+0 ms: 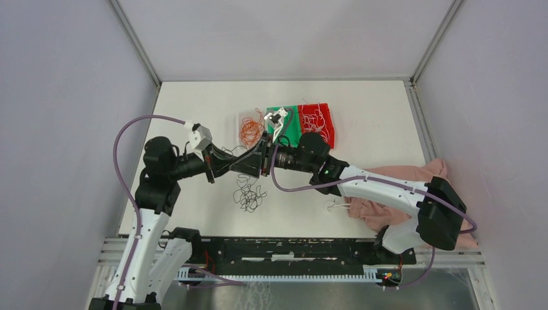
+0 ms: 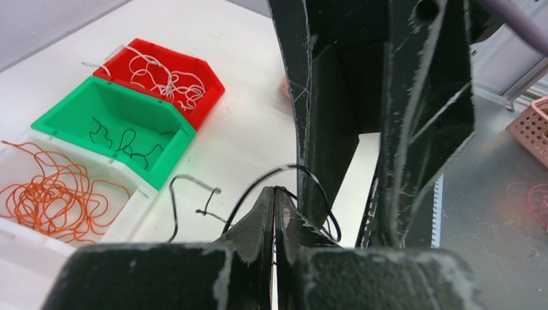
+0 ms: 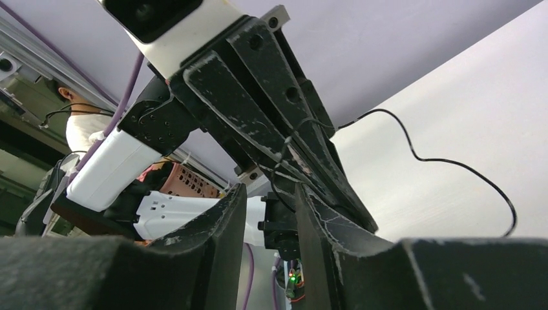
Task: Untangle the cables
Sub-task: Untie the cable.
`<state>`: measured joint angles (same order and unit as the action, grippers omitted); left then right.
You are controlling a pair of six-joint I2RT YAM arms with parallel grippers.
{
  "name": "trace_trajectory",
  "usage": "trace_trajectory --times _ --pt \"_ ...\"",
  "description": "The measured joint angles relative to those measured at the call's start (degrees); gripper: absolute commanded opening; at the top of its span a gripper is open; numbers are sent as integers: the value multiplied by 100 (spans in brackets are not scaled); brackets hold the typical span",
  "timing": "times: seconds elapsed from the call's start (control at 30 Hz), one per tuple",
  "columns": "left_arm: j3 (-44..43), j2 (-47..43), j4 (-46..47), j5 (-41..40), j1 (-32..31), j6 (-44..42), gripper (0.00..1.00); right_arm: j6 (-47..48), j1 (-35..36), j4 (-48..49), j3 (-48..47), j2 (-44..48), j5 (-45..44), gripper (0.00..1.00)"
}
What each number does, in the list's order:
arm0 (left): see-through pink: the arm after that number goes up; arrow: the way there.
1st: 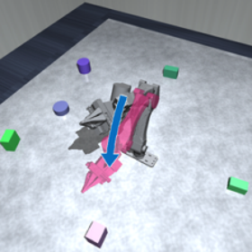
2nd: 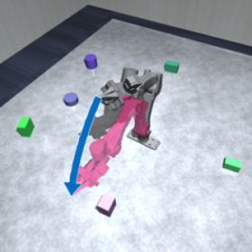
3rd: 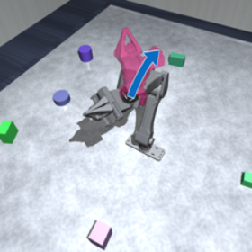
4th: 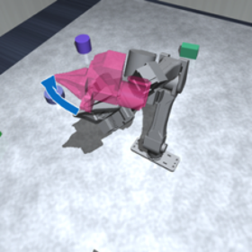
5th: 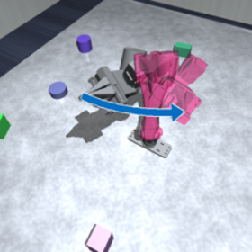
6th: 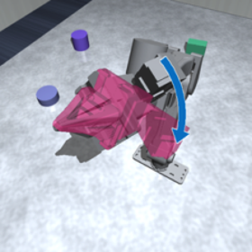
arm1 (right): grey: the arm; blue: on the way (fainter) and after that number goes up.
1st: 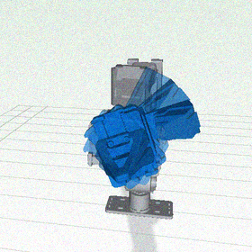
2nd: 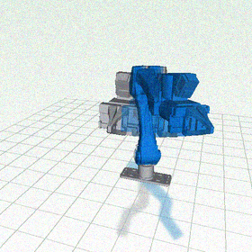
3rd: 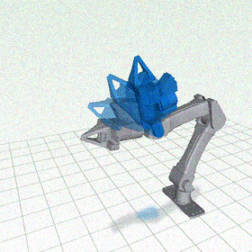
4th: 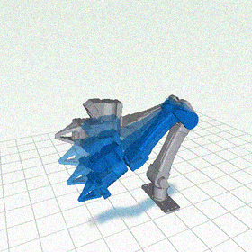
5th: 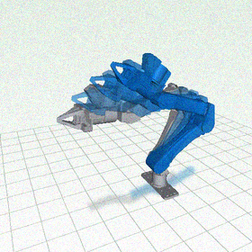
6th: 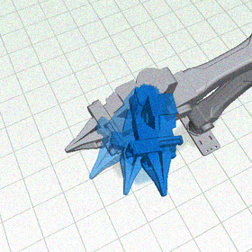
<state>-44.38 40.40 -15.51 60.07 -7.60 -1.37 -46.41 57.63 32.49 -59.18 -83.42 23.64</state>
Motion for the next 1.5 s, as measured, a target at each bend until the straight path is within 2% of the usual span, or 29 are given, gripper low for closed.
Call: trace_trajectory --times 0.1,0.17,0.27,0.37,0.63,0.77,1.0,1.27,1.5 --pt "11 -90 236 28 -17 254 5 20 -4 2 81 87 -33 31" --pt "33 -120 361 37 -26 363 3 -4 -4 0 81 90 -31 38" --pt "70 -120 463 26 -31 420 3 -59 -4 -2 81 90 13 54" --pt "74 -103 525 -28 -31 490 3 22 -4 -63 81 125 70 60" --pt "74 -219 1025 -149 -50 1049 3 1073 -144 -721 560 1276 -474 62" --pt "74 -234 1473 -216 -63 1587 3 1436 -155 -916 671 1401 -787 63" --pt "74 -225 1893 -306 -66 2107 3 1456 -155 -857 719 1025 -789 59" --pt "74 -164 2039 -313 -90 2293 3 570 -155 339 684 -55 -256 41" --pt "74 -74 2044 -365 -90 2304 3 -258 -133 1211 531 -723 7 41"
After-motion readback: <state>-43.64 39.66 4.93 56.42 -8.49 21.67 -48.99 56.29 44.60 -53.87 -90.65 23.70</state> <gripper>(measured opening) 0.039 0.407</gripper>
